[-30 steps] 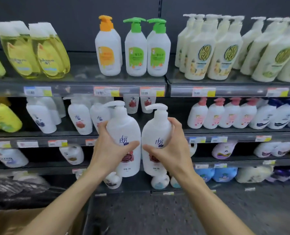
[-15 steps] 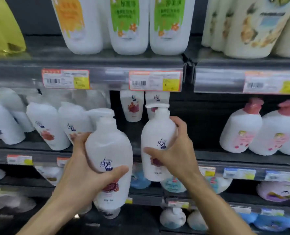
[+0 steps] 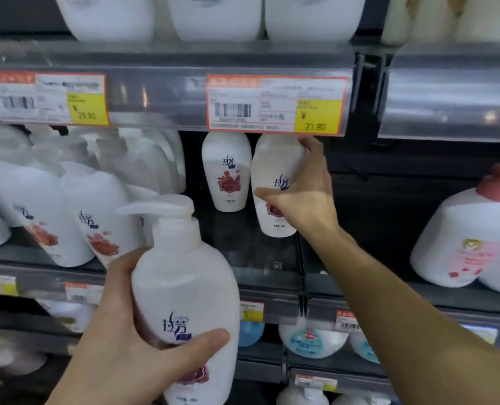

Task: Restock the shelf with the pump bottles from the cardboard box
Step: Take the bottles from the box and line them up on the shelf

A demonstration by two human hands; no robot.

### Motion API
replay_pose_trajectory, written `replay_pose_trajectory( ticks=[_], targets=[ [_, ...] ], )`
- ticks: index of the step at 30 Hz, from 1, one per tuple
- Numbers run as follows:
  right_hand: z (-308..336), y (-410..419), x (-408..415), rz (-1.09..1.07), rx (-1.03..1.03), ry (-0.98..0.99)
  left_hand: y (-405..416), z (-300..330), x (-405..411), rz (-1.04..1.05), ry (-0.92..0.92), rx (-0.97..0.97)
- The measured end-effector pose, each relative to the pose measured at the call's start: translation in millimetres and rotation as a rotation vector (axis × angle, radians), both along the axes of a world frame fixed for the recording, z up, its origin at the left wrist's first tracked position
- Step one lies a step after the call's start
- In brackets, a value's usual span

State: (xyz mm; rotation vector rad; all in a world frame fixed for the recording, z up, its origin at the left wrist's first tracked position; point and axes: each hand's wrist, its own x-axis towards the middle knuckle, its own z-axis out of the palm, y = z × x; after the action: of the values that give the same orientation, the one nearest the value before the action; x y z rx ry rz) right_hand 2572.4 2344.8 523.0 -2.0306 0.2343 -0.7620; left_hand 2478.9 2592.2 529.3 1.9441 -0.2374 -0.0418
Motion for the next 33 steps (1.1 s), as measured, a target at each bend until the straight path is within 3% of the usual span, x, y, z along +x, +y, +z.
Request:
replay_pose_trajectory(
  ticks=[12,20,27,33],
  targets=[
    [-16.7,-11.2,23.6,-0.104,-0.072,-0.017,-5.7,-10.2,17.3,-0.017,-0.070,-0.099],
    [-33.0,-9.4,1.4,-0.128,0.012,0.116,-16.3,-3.0,30.2,-0.014,-0.141,-0.066],
    [-64.7,-28.4,-80.4,-0.068,-0.436,0.599,-29.5,1.0,61.9,0.001,-0.201,-0.019],
    [-82.8,-31.6,-108.6,-0.040,-0.731,0.734,-51.0,-9.6,101.2,0.040,-0.245,0.037]
  ],
)
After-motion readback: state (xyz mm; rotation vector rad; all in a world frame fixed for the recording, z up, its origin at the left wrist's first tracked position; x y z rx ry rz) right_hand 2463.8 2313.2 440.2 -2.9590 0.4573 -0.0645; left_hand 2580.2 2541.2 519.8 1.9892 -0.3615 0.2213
